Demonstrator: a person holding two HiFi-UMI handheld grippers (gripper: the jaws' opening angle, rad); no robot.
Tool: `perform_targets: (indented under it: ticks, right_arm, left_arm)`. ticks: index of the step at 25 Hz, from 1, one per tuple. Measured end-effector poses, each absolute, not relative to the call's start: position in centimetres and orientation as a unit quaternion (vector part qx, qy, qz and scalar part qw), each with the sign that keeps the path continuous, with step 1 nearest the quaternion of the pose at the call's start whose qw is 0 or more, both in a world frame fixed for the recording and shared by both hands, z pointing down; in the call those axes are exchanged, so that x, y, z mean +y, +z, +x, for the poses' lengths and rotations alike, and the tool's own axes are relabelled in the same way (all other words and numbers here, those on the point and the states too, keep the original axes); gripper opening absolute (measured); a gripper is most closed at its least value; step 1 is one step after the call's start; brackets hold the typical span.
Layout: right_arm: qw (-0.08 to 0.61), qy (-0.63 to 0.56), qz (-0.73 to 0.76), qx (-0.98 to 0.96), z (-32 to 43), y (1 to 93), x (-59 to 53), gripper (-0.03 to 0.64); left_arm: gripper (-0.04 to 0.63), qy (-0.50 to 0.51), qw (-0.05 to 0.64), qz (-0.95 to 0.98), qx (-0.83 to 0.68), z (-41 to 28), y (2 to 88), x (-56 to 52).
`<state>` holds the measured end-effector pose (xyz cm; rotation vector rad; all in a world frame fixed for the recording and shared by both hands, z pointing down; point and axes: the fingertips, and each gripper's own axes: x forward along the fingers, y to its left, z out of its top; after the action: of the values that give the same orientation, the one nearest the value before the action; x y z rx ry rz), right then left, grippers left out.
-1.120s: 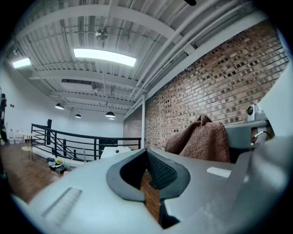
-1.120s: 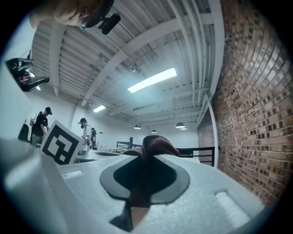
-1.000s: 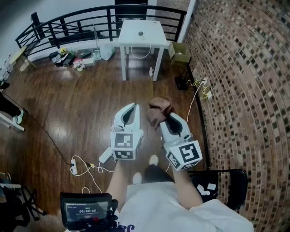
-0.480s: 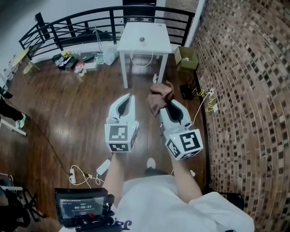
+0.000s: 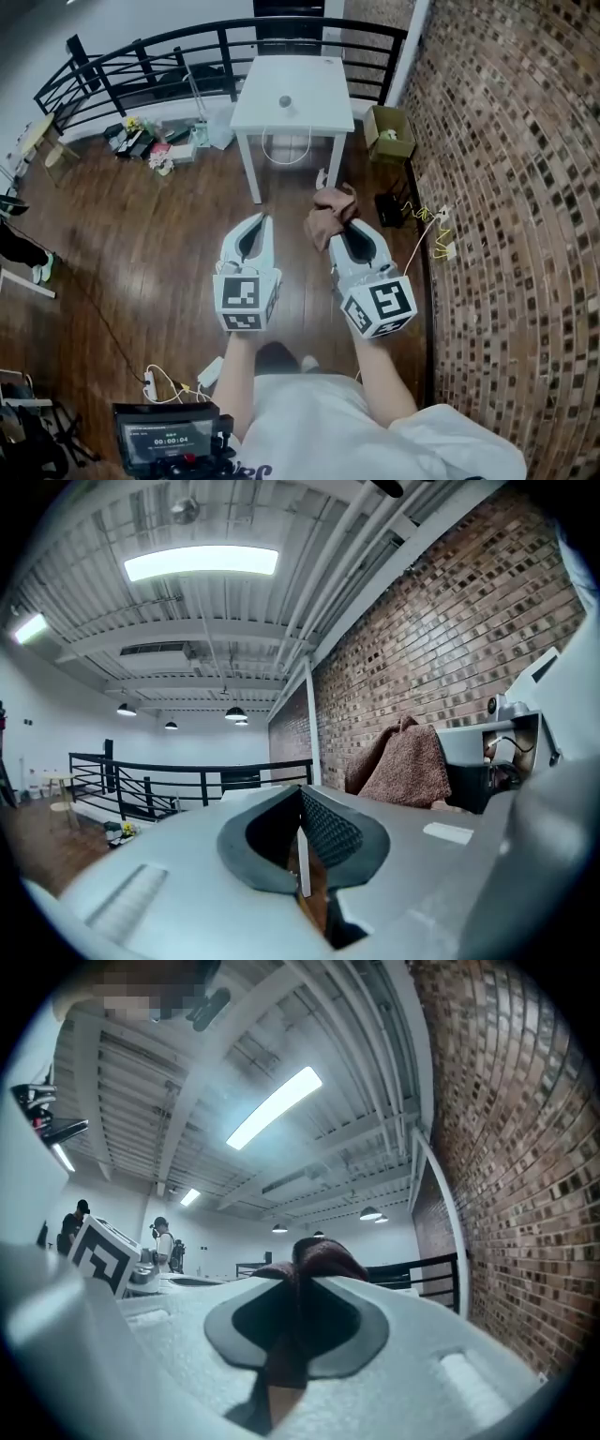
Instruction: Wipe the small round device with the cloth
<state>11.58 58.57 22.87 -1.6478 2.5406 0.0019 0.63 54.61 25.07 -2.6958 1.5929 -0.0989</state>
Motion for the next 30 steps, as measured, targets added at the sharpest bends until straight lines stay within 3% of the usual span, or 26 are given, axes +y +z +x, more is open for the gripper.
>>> perform_targets:
  ticks: [21, 30]
  right_arm:
    - [0.022, 0.009, -0.559, 0.829, 3.1, 24.3, 21.5, 0.035]
    - [0.013, -0.027, -0.576, 0.817, 7.2, 28.1, 10.3, 0.037]
  left_arm:
    - [0.015, -0.017, -0.025, -0.882, 0.470, -6.2, 27.3, 15.8]
    - [0.015, -0.050, -0.042, -0.891, 0.450, -2.9, 31.3, 5.5]
